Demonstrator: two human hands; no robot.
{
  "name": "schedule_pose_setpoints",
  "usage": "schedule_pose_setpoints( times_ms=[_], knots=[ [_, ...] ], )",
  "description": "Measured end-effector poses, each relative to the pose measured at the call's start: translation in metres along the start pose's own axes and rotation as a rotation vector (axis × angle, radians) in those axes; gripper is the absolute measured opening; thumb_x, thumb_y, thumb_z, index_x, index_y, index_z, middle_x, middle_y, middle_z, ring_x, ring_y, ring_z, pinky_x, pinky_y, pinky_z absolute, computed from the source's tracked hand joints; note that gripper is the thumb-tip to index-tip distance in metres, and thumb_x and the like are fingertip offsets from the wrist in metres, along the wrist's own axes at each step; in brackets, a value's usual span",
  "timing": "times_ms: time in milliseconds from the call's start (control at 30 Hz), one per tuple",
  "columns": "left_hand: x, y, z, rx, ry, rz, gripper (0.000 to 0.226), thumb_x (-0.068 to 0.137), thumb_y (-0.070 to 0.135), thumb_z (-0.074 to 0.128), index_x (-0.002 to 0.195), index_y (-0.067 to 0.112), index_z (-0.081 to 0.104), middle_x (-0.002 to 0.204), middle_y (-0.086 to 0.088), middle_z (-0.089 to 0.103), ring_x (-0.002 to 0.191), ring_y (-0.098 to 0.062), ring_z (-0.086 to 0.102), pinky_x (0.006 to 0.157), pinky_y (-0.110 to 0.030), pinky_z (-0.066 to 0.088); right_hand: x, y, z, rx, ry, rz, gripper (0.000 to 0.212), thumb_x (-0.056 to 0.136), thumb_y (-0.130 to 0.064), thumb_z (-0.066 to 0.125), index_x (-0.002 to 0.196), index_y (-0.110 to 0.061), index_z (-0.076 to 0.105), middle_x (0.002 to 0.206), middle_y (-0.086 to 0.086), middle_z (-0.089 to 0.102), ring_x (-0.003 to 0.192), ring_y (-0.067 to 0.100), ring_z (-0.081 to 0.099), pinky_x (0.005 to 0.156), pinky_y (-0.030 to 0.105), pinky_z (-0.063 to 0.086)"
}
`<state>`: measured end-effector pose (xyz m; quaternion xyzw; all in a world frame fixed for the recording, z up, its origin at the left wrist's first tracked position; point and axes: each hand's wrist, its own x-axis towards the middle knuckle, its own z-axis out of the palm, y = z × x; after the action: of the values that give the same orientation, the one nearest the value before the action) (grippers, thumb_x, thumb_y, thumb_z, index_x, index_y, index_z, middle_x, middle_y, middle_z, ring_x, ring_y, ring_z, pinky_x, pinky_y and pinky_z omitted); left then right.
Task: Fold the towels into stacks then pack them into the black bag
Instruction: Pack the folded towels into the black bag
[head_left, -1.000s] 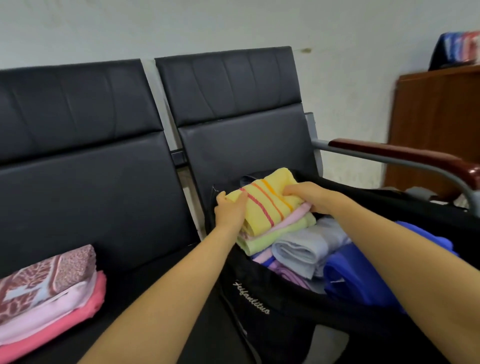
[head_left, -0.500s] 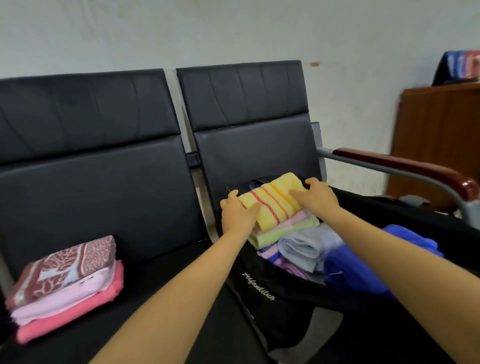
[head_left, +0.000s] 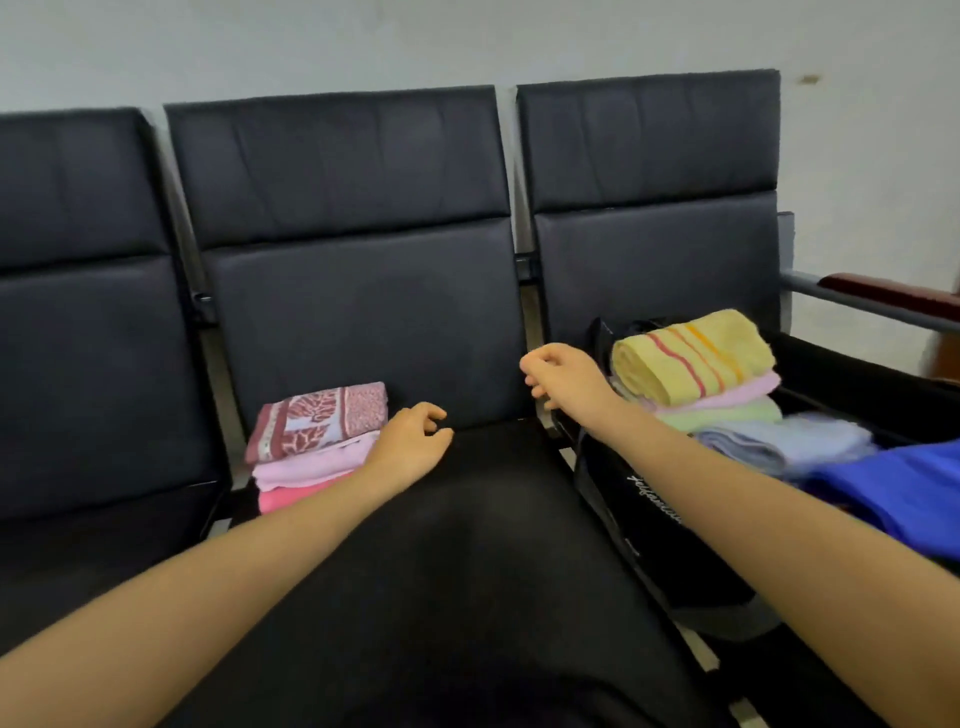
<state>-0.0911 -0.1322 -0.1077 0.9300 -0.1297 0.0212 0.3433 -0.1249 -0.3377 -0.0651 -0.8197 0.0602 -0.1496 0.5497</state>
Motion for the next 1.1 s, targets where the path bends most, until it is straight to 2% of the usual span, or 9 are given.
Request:
schedule_pose_setpoints(
  times_ms=[200,333,400,500,567,667,733,933,1100],
  knots=[
    [-0.002,-0.106,-0.078,0.010,0.246,-0.225,0.039,0.090,0.024,0.058,0.126,0.009,0.057,0.125,-0.011,0.060,0.115,-0.029,0.055,0.096,-0.032,0.042,0.006,0.003,0.109,0.093,-0.144,0.209,0.017,0.095,-0.029,0.053,0.093,-0.013,0.059,0.083,0.002,0.060,0.069,0.011,0.054,0.061,0.023,0.046],
    [0.011,-0.164,-0.106,-0.199,0.309,-0.444,0.055,0.091,0.036,0.056,0.139,0.012,0.044,0.138,-0.015,0.049,0.119,-0.033,0.052,0.100,-0.039,0.043,0.025,0.011,0.173,0.003,-0.171,0.215,0.028,0.091,-0.035,0.056,0.086,-0.008,0.059,0.078,0.010,0.059,0.076,0.018,0.054,0.071,0.033,0.048],
    [0.017,-0.179,-0.109,-0.316,0.321,-0.482,0.063,0.092,0.040,0.055,0.145,0.012,0.035,0.144,-0.013,0.044,0.124,-0.031,0.050,0.102,-0.038,0.042,0.036,0.012,0.200,-0.028,-0.208,0.190,0.032,0.089,-0.038,0.059,0.099,-0.007,0.060,0.094,0.008,0.063,0.093,0.021,0.056,0.080,0.033,0.044],
    [0.028,-0.189,-0.105,-0.586,0.327,-0.541,0.074,0.090,0.049,0.056,0.148,0.013,0.029,0.145,-0.011,0.043,0.126,-0.031,0.048,0.106,-0.044,0.040,0.053,0.007,0.231,0.140,-0.280,0.359,0.073,0.079,-0.051,0.063,0.134,-0.005,0.049,0.129,0.010,0.058,0.112,0.025,0.059,0.097,0.035,0.047],
    [0.034,-0.193,-0.101,-0.769,0.277,-0.625,0.074,0.085,0.059,0.057,0.141,0.013,0.041,0.134,-0.009,0.055,0.115,-0.029,0.055,0.098,-0.043,0.045,0.064,0.009,0.244,0.247,-0.324,0.469,0.087,0.068,-0.067,0.064,0.135,-0.013,0.051,0.125,0.009,0.062,0.108,0.026,0.061,0.098,0.039,0.048],
    [0.036,-0.197,-0.091,-0.970,0.175,-0.637,0.040,0.092,0.050,0.055,0.109,0.015,0.062,0.092,-0.002,0.065,0.079,-0.016,0.059,0.068,-0.030,0.047,0.068,0.005,0.253,0.302,-0.280,0.551,0.086,0.074,-0.063,0.067,0.140,-0.013,0.046,0.131,0.009,0.057,0.114,0.029,0.057,0.096,0.039,0.045],
    [0.036,-0.199,-0.086,-0.961,0.146,-0.624,0.032,0.095,0.041,0.054,0.111,0.014,0.062,0.086,0.000,0.063,0.075,-0.014,0.058,0.060,-0.027,0.044,0.070,0.008,0.256,0.229,-0.247,0.547,0.080,0.081,-0.053,0.068,0.142,-0.009,0.040,0.137,0.010,0.051,0.120,0.032,0.052,0.096,0.041,0.045],
    [0.031,-0.208,-0.090,-0.938,0.079,-0.613,0.030,0.095,0.042,0.054,0.114,0.020,0.058,0.092,0.004,0.063,0.084,-0.014,0.057,0.083,-0.034,0.045,0.071,0.009,0.259,-0.030,-0.224,0.398,0.057,0.068,-0.061,0.069,0.107,-0.021,0.058,0.122,0.006,0.059,0.120,0.031,0.050,0.101,0.045,0.044],
    [0.026,-0.203,-0.088,-0.878,0.085,-0.611,0.040,0.101,0.045,0.037,0.121,0.017,0.058,0.100,0.001,0.063,0.085,-0.014,0.057,0.083,-0.033,0.045,0.068,-0.010,0.266,-0.147,-0.239,0.194,0.079,0.060,-0.071,0.057,0.125,-0.026,0.057,0.129,0.000,0.059,0.130,0.029,0.043,0.111,0.042,0.030]
  ],
)
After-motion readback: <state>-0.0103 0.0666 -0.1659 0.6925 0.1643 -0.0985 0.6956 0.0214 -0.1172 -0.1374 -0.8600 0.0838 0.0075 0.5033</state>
